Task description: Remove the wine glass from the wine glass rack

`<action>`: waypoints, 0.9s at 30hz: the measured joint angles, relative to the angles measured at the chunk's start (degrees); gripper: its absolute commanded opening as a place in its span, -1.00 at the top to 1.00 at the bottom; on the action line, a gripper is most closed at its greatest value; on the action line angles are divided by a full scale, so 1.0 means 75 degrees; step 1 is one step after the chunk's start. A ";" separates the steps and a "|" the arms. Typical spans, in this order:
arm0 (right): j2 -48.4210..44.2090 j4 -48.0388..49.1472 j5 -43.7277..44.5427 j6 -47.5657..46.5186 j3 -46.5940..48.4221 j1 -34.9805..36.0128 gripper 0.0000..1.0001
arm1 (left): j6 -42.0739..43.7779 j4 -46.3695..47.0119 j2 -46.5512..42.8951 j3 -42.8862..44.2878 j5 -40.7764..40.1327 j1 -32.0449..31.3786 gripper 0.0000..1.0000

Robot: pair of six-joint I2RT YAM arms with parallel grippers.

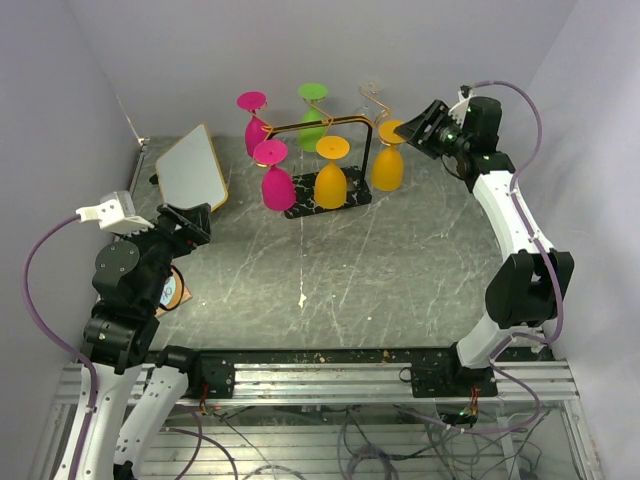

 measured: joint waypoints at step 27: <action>0.0414 -0.0504 0.0408 -0.0326 0.0775 0.0087 0.58 | -0.0003 0.0000 0.0000 0.0000 0.0134 0.0000 -0.91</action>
